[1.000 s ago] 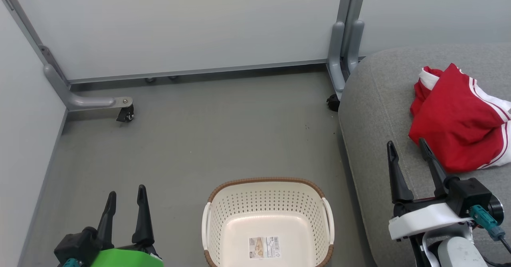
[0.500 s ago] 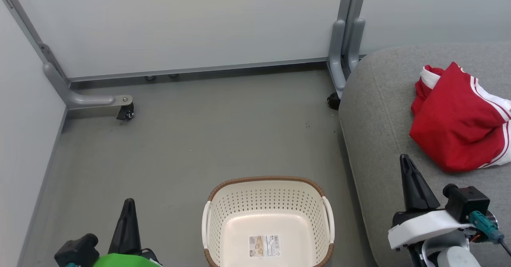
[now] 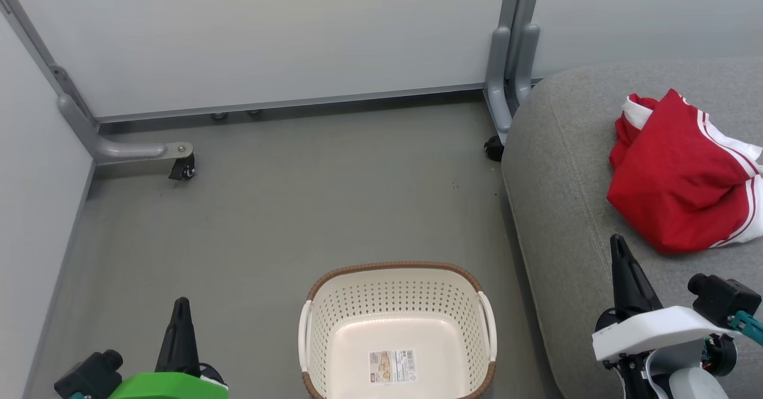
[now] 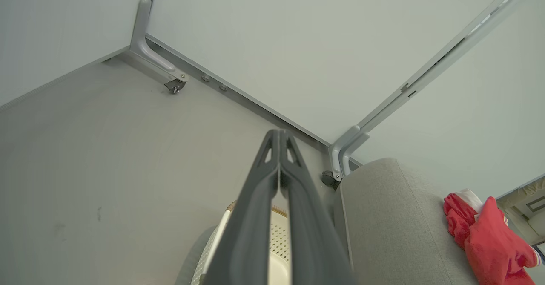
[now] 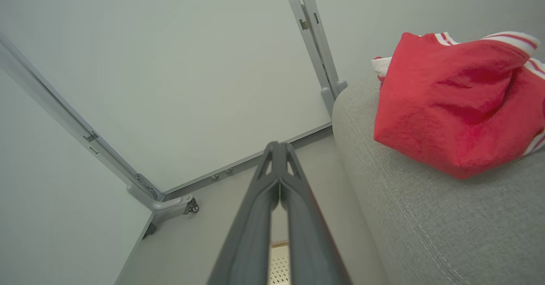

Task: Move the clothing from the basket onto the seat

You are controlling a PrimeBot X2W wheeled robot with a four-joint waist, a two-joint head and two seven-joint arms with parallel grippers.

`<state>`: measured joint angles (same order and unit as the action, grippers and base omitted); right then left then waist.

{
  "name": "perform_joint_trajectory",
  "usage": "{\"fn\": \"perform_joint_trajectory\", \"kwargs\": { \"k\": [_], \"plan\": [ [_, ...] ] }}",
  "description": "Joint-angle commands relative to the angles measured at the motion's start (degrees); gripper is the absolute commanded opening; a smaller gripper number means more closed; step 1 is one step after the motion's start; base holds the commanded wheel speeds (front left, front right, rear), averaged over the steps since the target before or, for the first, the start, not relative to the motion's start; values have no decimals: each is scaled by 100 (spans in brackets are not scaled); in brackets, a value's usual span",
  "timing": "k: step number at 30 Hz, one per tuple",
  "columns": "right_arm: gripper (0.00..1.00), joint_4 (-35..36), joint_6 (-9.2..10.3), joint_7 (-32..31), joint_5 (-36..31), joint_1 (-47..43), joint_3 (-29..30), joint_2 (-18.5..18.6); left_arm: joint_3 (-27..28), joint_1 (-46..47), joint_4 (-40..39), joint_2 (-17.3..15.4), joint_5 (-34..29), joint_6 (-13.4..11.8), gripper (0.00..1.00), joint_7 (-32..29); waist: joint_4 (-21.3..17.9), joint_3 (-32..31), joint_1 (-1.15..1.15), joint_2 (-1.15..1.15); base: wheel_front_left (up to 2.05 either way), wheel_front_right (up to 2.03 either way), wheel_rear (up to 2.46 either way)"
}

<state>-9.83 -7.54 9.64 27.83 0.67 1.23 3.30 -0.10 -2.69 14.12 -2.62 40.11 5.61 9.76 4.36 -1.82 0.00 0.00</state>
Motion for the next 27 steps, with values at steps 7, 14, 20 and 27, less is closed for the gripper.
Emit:
{"fn": "perform_joint_trajectory", "kwargs": {
  "k": [7, 14, 20, 27],
  "plan": [
    [0, 18, 2, -193, 799, 223, 83, 18, 102, 294, -75, -15, 661, 52, 0, -189, -31, 14, 0, 0, 0, 0, 0],
    [0, -25, 2, -341, 1386, 266, 128, 13, 159, 367, -70, -17, 1135, 66, 0, -338, -59, 27, 0, 0, 0, 0, 0],
    [0, -61, 3, -462, 1860, 300, 166, 9, 208, 423, -66, -19, 1522, 80, 0, -462, -83, 39, 0, 0, 0, 0, 0],
    [0, -100, 3, -596, 2387, 328, 211, 5, 265, 480, -62, -21, 1949, 94, 0, -596, -112, 52, 0, 0, 0, 0, 0]
  ]
}}
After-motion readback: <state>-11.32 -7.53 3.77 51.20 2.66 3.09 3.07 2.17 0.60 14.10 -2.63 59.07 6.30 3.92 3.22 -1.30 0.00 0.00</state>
